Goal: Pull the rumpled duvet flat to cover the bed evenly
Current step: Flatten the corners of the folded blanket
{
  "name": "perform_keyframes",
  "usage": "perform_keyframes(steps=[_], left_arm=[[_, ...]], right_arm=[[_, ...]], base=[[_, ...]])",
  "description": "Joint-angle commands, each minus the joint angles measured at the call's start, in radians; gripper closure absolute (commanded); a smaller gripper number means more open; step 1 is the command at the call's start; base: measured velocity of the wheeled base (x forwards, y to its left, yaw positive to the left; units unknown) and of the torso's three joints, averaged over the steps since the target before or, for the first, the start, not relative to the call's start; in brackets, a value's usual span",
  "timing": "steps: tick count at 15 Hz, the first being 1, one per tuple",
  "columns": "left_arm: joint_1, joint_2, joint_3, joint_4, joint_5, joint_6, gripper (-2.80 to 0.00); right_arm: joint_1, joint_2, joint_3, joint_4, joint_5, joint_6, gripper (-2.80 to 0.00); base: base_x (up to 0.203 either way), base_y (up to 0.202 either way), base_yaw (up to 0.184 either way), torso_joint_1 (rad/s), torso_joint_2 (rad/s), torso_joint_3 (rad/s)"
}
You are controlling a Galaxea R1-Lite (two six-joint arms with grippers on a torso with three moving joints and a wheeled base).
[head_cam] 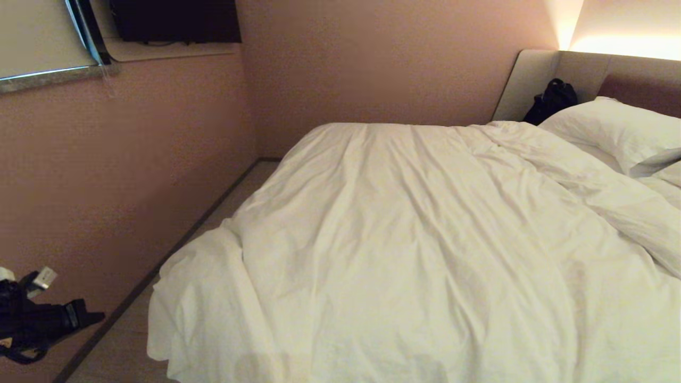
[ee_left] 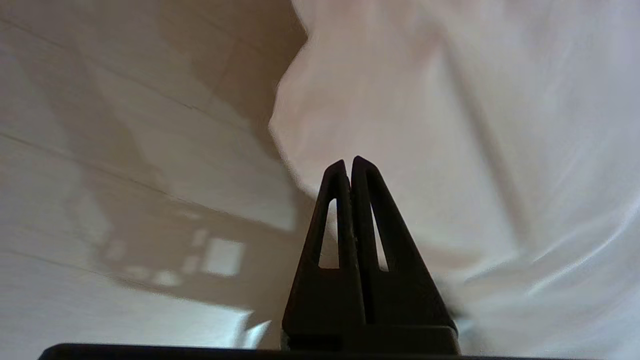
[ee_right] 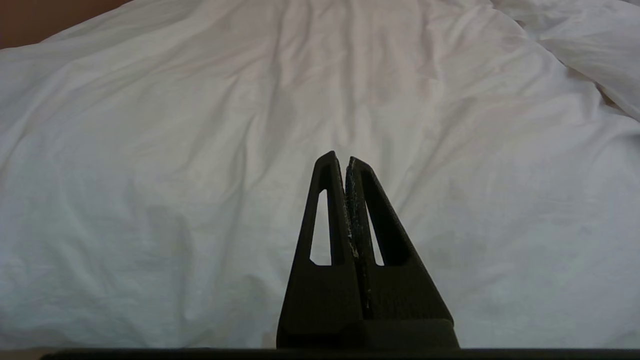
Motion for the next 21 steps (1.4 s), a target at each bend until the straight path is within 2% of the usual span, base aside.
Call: perform_keyframes(steps=[1,2,4,6,10,12,13,14,18,21], left_arm=[[0.000,0.003,0.044,-0.006,-0.001,0.119,0.00],[-0.002,0.007,0.051,-0.007,0.003,0.160,0.00],[-0.009,0.016,0.053,-0.009,0.006,0.192,0.00],[-0.024,0.020,0.050,-0.023,0.010,0.194,0.00],[-0.083,0.040,0.060,-0.102,0.064,0.208,0.00],[-0.088,0.062,0.071,-0.129,0.059,0.293,0.00],[-0.089,0.079,0.077,-0.163,0.056,0.361,0.00],[-0.089,0.101,0.082,-0.217,0.054,0.403,0.00],[-0.140,0.165,0.097,-0.391,0.058,0.451,0.00],[-0.195,0.170,0.135,-0.469,0.061,0.468,0.00]], right_arm=[[0.000,0.000,0.000,0.000,0.000,0.000,0.00],[0.000,0.000,0.000,0.000,0.000,0.000,0.00],[0.000,0.000,0.000,0.000,0.000,0.000,0.00],[0.000,0.000,0.000,0.000,0.000,0.000,0.00],[0.000,0.000,0.000,0.000,0.000,0.000,0.00],[0.000,0.000,0.000,0.000,0.000,0.000,0.00],[0.000,0.000,0.000,0.000,0.000,0.000,0.00],[0.000,0.000,0.000,0.000,0.000,0.000,0.00],[0.000,0.000,0.000,0.000,0.000,0.000,0.00],[0.000,0.000,0.000,0.000,0.000,0.000,0.00]], base=[[0.000,0.000,0.000,0.000,0.00,0.000],[0.000,0.000,0.000,0.000,0.00,0.000],[0.000,0.000,0.000,0.000,0.00,0.000],[0.000,0.000,0.000,0.000,0.00,0.000],[0.000,0.000,0.000,0.000,0.00,0.000],[0.000,0.000,0.000,0.000,0.00,0.000],[0.000,0.000,0.000,0.000,0.00,0.000],[0.000,0.000,0.000,0.000,0.00,0.000],[0.000,0.000,0.000,0.000,0.00,0.000],[0.000,0.000,0.000,0.000,0.00,0.000]])
